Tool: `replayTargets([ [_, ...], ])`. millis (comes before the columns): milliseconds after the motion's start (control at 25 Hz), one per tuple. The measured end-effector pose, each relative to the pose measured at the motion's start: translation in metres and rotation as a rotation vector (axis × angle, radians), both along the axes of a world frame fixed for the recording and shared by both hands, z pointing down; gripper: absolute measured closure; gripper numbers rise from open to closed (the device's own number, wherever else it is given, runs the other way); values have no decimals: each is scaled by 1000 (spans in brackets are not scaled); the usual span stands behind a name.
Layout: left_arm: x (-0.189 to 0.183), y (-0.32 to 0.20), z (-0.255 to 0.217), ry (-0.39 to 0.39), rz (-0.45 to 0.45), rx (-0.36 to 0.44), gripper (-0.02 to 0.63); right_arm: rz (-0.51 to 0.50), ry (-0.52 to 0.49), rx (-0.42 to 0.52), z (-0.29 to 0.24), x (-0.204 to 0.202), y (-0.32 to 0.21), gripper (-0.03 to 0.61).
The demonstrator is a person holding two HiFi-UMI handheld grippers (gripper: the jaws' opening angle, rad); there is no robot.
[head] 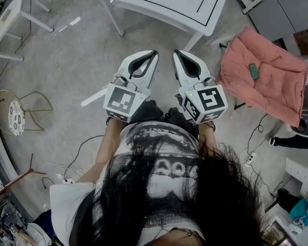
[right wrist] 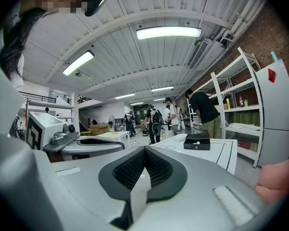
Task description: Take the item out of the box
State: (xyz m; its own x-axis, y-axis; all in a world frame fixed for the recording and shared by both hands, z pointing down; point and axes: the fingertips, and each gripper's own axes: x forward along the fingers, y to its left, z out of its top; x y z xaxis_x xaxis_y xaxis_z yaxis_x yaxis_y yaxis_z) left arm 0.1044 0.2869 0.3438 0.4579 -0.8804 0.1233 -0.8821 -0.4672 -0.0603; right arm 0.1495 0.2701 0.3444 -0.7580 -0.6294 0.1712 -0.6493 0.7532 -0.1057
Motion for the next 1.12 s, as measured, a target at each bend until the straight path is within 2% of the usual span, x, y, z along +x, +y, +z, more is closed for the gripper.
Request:
replayTargets([
  [320,-20,6,12,5,22,-22,614,52,-11,-4,9,-15,4,588],
  [480,-32,4,20,24,23,-42,614,68,18,-7,17,-22,7,586],
  [760,-33,-2,31,48,27,-56,614,75,42,-10,23,-19,-2,586],
  [1120,-54,-50,36,50,-6,-75,614,48,34,-33,32,-35,-60,586],
])
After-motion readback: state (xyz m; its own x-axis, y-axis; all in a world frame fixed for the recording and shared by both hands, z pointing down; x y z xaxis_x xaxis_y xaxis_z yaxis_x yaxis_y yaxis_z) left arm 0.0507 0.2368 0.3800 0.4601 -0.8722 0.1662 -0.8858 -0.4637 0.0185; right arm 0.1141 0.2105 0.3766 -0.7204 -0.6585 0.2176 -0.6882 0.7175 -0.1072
